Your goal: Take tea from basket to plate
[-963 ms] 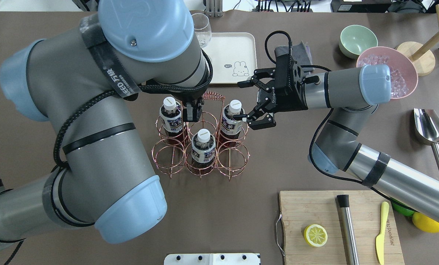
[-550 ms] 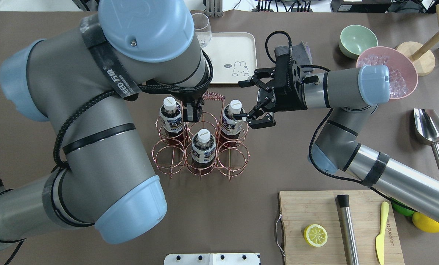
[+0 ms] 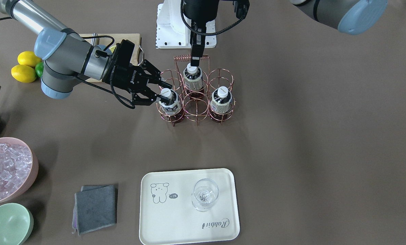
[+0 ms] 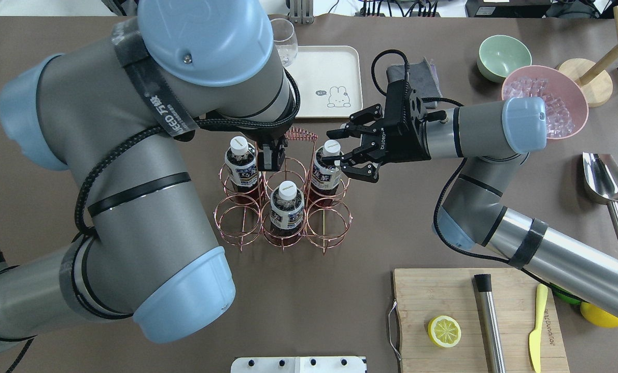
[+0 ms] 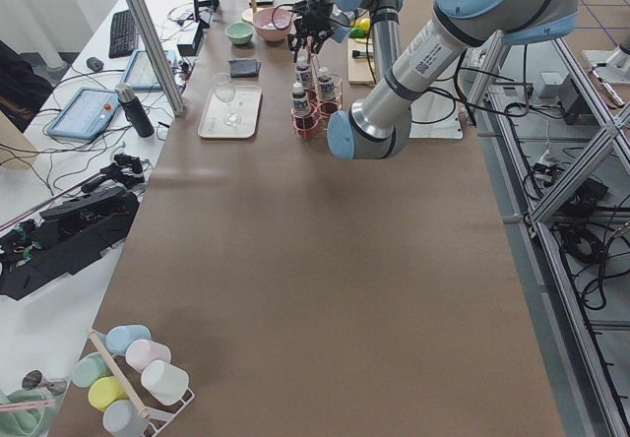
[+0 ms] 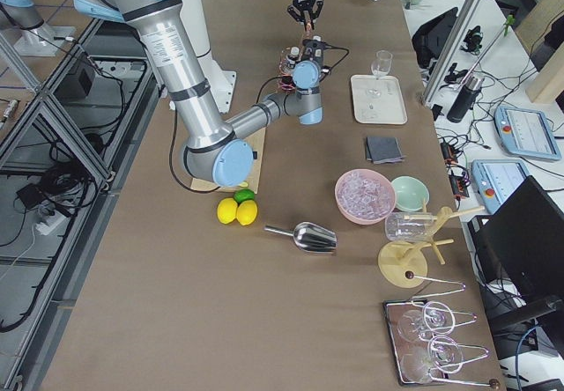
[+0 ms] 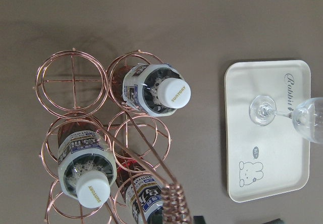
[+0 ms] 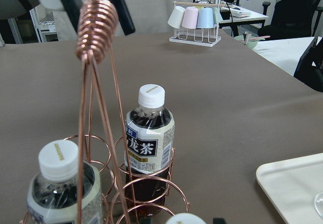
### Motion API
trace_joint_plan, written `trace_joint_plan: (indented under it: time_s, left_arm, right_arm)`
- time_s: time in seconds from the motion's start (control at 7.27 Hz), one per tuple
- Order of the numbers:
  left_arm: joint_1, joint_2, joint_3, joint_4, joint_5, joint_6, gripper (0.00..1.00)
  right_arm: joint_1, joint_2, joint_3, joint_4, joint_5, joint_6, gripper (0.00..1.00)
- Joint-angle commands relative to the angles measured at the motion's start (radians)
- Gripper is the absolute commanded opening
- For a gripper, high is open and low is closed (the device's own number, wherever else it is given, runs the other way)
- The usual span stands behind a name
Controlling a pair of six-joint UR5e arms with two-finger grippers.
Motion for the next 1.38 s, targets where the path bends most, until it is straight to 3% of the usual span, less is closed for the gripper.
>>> trace_joint_plan:
  time_s: [0.0, 0.28, 0.69, 0.96, 1.24]
  left_arm:
    - [0.0, -0.001, -0.001, 0.001, -0.001, 0.001, 0.0]
    - [0.0, -0.001, -0.001, 0.001, -0.001, 0.001, 0.0]
    - [0.0, 0.001, -0.01, 0.005, -0.003, -0.001, 0.0]
    - [0.0, -0.001, -0.012, 0.006, -0.003, -0.001, 0.0]
    - [-0.002, -0.001, -0.012, 0.006, -0.003, -0.001, 0.0]
  right_arm:
    - [-0.001, -0.004, -0.003, -0.001, 0.001, -0.006, 0.42]
    - [0.002, -0.021, 0.002, -0.007, 0.003, 0.003, 0.0]
    - [0.019, -0.048, 0.063, -0.027, 0.006, 0.043, 0.0]
    - [0.025, -0.074, 0.208, -0.19, 0.027, 0.043, 0.0]
    - [0.091, -0.073, 0.293, -0.292, 0.099, 0.047, 0.0]
